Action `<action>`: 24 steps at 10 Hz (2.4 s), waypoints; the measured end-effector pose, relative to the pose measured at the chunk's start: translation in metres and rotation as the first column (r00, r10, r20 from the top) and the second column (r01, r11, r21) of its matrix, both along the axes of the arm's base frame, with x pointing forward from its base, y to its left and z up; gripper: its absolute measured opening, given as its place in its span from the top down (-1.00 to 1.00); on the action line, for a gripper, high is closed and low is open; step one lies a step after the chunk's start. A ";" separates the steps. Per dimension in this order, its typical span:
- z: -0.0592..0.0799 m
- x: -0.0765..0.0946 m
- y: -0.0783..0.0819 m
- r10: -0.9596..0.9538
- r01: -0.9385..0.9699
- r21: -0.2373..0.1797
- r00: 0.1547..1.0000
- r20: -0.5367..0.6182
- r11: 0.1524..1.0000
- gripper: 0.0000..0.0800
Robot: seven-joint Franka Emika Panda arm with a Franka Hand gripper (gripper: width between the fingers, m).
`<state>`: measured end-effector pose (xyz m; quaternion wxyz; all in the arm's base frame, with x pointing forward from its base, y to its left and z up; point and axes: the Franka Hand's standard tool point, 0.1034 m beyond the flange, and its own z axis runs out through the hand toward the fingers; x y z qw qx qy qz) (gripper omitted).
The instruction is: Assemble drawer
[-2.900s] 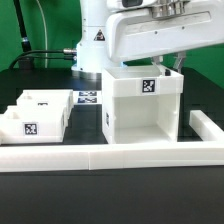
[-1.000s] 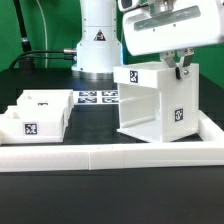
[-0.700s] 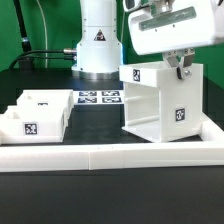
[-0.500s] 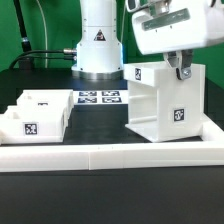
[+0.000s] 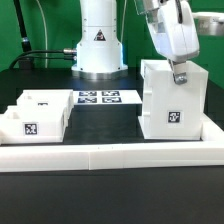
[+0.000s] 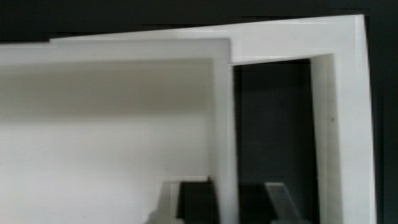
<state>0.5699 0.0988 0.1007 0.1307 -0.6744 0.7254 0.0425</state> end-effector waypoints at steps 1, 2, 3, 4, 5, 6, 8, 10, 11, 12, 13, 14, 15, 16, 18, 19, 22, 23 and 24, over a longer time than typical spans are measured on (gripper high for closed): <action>0.000 0.000 0.000 0.012 -0.012 -0.002 1.000 0.003 1.000 0.89; -0.001 0.002 0.003 0.050 -0.050 -0.008 0.999 0.012 0.999 0.89; 0.000 0.008 0.004 0.062 -0.061 -0.007 0.998 0.020 0.998 0.89; 0.000 0.017 0.004 0.059 -0.059 -0.005 0.998 0.029 0.998 0.89; 0.000 0.027 0.004 0.051 -0.051 -0.003 0.998 0.038 0.999 0.89; 0.001 0.036 0.004 0.046 -0.046 -0.001 0.998 0.047 0.999 0.89; 0.001 0.049 0.002 0.042 -0.043 0.004 0.998 0.050 0.999 0.89; 0.001 0.059 0.001 0.041 -0.041 0.009 0.998 0.052 0.999 0.89; 0.001 0.063 0.001 0.040 -0.040 0.011 0.998 0.053 0.999 0.89; 0.001 0.065 0.001 0.040 -0.041 0.013 0.998 0.051 0.999 0.89; 0.001 0.066 0.000 0.040 -0.041 0.013 0.998 0.051 0.999 0.89; 0.001 0.066 0.000 0.042 -0.042 0.013 0.998 0.052 0.999 0.89; 0.001 0.066 0.000 0.042 -0.043 0.013 0.998 0.052 0.999 0.89; 0.001 0.066 0.001 0.044 -0.045 0.013 0.998 0.052 0.999 0.89; 0.001 0.065 0.001 0.051 -0.051 0.012 0.997 0.053 0.999 0.06; 0.001 0.066 0.001 0.053 -0.054 0.011 0.997 0.055 0.998 0.06; 0.002 0.067 0.002 0.060 -0.061 0.010 0.996 0.060 0.998 -0.58; 0.003 0.067 0.002 0.061 -0.062 0.010 0.996 0.060 0.998 -0.61; 0.004 0.066 0.001 0.094 -0.095 0.005 0.993 0.065 0.995 -0.61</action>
Offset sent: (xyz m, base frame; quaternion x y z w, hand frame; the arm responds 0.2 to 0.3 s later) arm 0.0379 0.0057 -0.0044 0.0020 0.0167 -0.0565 0.9983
